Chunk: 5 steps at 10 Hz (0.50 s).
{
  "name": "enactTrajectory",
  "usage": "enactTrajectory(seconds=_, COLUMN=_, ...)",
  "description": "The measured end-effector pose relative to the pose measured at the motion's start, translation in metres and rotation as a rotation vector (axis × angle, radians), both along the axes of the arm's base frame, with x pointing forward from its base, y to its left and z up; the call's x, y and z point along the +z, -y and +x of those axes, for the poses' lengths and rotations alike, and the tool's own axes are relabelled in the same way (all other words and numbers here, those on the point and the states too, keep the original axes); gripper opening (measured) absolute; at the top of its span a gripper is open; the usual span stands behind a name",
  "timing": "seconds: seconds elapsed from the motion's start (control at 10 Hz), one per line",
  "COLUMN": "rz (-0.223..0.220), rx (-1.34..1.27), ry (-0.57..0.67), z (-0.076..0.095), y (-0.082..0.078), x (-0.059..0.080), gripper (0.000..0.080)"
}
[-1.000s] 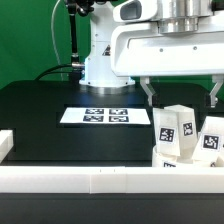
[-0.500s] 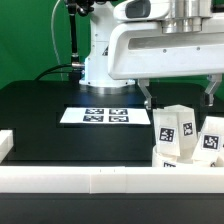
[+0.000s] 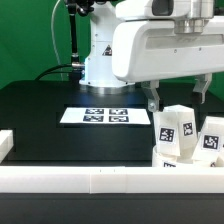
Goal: Assemble stool
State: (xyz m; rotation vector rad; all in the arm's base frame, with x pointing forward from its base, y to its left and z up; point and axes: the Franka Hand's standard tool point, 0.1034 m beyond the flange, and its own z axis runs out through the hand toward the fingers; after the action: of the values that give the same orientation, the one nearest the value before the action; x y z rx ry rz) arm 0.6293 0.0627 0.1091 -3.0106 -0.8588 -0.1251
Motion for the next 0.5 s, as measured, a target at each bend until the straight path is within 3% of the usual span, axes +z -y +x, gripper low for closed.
enactTrajectory(seconds=0.1, rz=-0.003, rx=0.045, ry=0.001, z=0.0, y=0.0006, x=0.0, gripper=0.0649)
enactTrajectory(seconds=0.5, rz=-0.087, rx=0.472, ry=0.009, z=-0.0003, y=-0.0007, x=-0.0046, gripper=0.0649)
